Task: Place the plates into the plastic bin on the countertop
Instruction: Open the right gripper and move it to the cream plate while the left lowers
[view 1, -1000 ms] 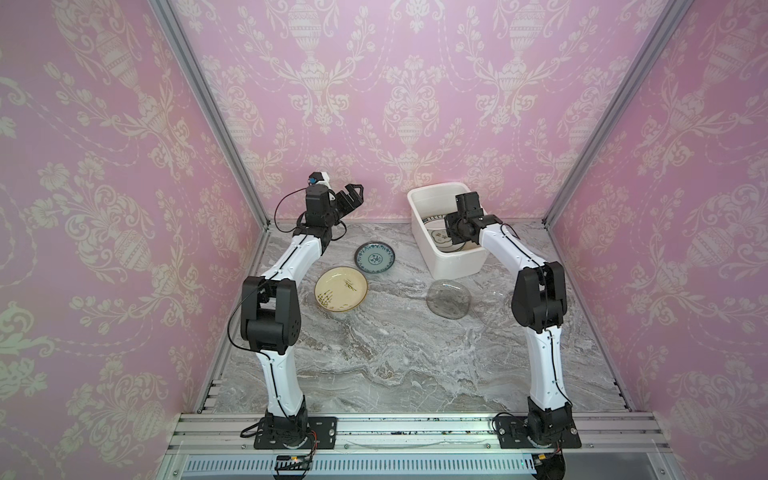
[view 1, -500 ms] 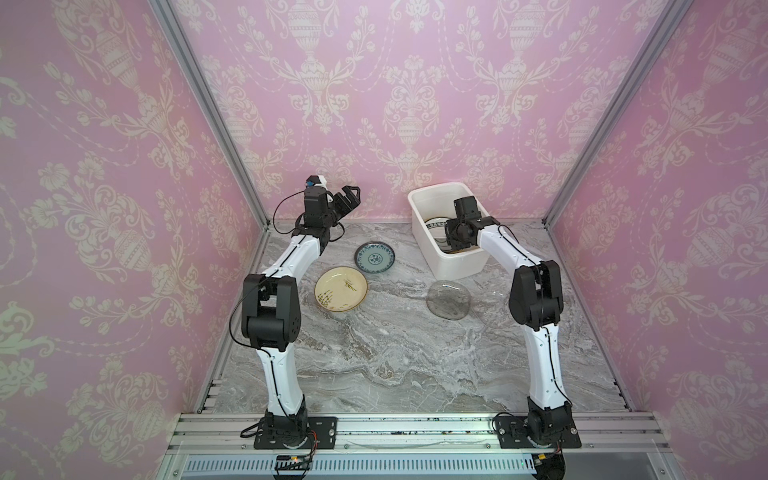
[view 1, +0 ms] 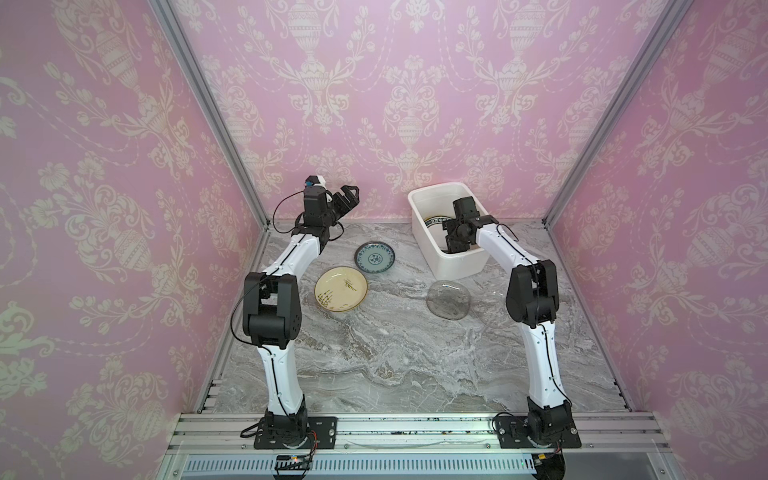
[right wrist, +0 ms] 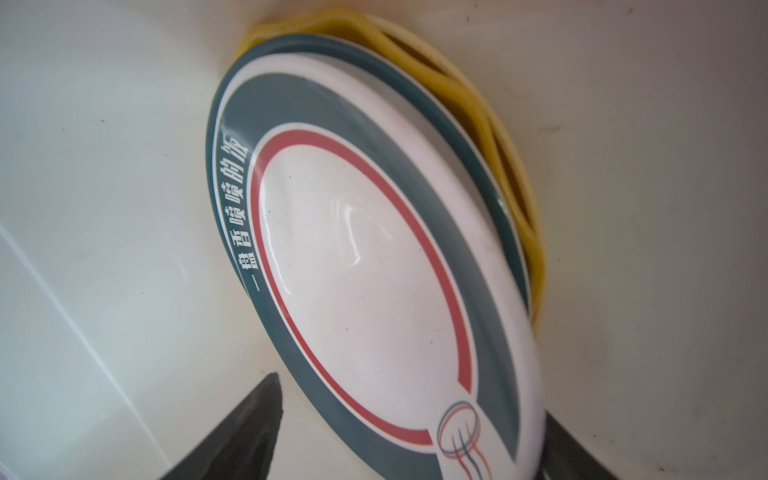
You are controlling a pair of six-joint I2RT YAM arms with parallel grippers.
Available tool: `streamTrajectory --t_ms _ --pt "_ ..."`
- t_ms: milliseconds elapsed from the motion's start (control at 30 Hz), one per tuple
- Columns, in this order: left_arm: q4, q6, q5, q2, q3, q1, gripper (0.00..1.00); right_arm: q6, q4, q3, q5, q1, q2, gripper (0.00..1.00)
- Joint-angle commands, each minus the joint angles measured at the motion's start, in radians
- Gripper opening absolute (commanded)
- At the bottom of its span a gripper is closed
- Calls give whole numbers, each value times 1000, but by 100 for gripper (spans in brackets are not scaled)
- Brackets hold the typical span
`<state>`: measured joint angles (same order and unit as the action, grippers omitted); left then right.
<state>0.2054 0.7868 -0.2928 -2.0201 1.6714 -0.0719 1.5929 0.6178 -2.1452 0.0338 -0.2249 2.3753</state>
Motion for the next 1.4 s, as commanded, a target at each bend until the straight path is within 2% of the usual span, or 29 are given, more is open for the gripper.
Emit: streamTrajectory --t_ms 0,67,100,400,533,700,800,900,1000,1133,1233,1367 --pt "-25 0 -8 -12 44 12 99 -26 88 -67 6 15 53 88" --pt "-29 -4 -6 -12 51 14 99 -35 126 -109 8 18 66 100" --pt "-34 -8 -3 -11 54 15 99 -37 152 -133 9 19 70 100" --pt "-88 -75 78 62 11 33 99 -83 255 -158 -44 21 -11 100" --pt "-137 -107 112 124 -27 47 99 -146 231 -113 -73 17 -91 100" --pt "-210 -88 116 208 -98 72 99 -229 155 -36 -89 5 -191 100" --pt "-300 -91 113 259 -135 79 99 -303 110 -12 -90 -9 -240 97" --pt "-475 -117 132 296 -132 80 99 -409 72 -15 -84 -31 -274 94" --pt "-694 -127 141 301 -99 87 99 -532 -6 -4 -26 -57 -302 90" --pt "-902 -130 90 282 -86 111 99 -680 -135 34 156 -105 -311 88" --pt "-960 -146 66 292 -131 128 99 -755 -176 40 312 -151 -287 88" --pt "-928 -184 32 338 -244 153 99 -848 -151 22 453 -224 -228 86"
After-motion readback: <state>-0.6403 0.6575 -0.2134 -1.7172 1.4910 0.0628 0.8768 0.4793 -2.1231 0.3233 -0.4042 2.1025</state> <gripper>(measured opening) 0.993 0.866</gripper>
